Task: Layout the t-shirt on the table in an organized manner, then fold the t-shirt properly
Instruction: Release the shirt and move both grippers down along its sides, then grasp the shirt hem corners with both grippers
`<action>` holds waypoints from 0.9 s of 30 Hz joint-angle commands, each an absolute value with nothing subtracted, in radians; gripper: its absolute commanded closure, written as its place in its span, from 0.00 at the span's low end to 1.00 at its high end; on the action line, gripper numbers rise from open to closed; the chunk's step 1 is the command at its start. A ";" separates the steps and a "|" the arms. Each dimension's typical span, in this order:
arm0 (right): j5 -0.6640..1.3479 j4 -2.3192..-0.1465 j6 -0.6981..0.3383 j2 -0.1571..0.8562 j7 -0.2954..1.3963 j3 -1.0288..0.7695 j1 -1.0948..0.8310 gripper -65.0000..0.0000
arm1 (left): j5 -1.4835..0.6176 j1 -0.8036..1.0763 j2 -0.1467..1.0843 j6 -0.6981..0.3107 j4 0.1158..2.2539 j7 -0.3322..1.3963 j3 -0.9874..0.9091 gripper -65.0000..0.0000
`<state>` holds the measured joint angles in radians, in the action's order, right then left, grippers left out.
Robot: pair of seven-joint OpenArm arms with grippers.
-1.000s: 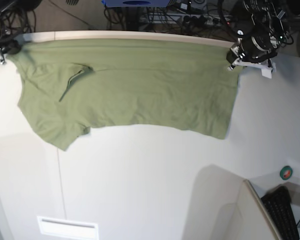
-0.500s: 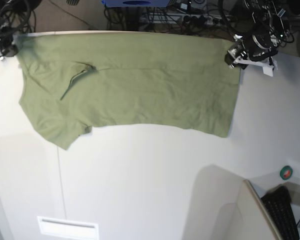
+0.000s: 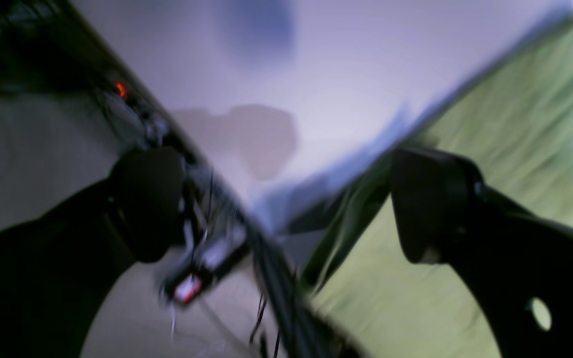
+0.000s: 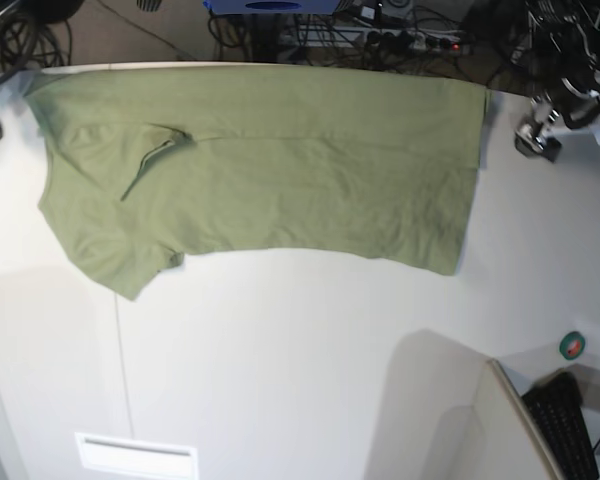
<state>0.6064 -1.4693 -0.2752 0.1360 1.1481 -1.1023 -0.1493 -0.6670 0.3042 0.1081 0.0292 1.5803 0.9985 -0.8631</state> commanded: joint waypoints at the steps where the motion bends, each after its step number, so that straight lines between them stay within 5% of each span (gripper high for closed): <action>1: 0.633 -1.468 -0.282 0.180 1.127 -1.043 -0.111 0.35 | -0.684 0.286 0.136 0.024 1.600 0.992 -0.863 0.03; 8: 0.633 -1.104 -0.283 0.420 0.881 -0.526 0.148 0.36 | -0.684 0.182 0.166 0.018 1.684 0.992 -0.746 0.03; 15: 0.633 -0.661 -0.283 0.492 0.636 -0.120 0.372 0.36 | -0.684 0.094 0.232 0.018 1.684 0.992 -0.535 0.03; 21: 0.633 -0.604 -0.283 0.483 0.599 -0.048 0.367 0.36 | -0.680 0.068 0.240 0.018 1.607 0.992 -0.530 0.03; 27: 0.634 -0.791 -0.283 0.487 0.610 -0.048 0.288 0.36 | -0.680 0.067 0.266 0.018 1.501 0.987 -0.530 0.03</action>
